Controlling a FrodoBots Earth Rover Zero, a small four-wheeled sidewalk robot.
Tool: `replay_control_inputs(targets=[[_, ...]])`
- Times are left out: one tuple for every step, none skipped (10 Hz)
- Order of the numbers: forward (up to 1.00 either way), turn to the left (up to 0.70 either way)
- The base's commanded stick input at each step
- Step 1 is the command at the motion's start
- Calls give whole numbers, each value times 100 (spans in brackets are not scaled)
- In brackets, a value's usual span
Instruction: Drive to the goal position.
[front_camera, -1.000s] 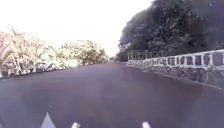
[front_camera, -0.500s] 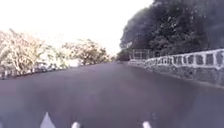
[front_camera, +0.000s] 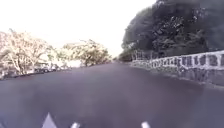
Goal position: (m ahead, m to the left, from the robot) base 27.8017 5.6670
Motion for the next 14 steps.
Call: replay_control_inputs(targets=[[85, -18], [85, -31], [85, -34], [85, -34], [85, -34], [85, 0], [85, 0], [85, 0], [85, 0], [85, 0], [85, 0], [85, 0], [85, 0], [85, 0]])
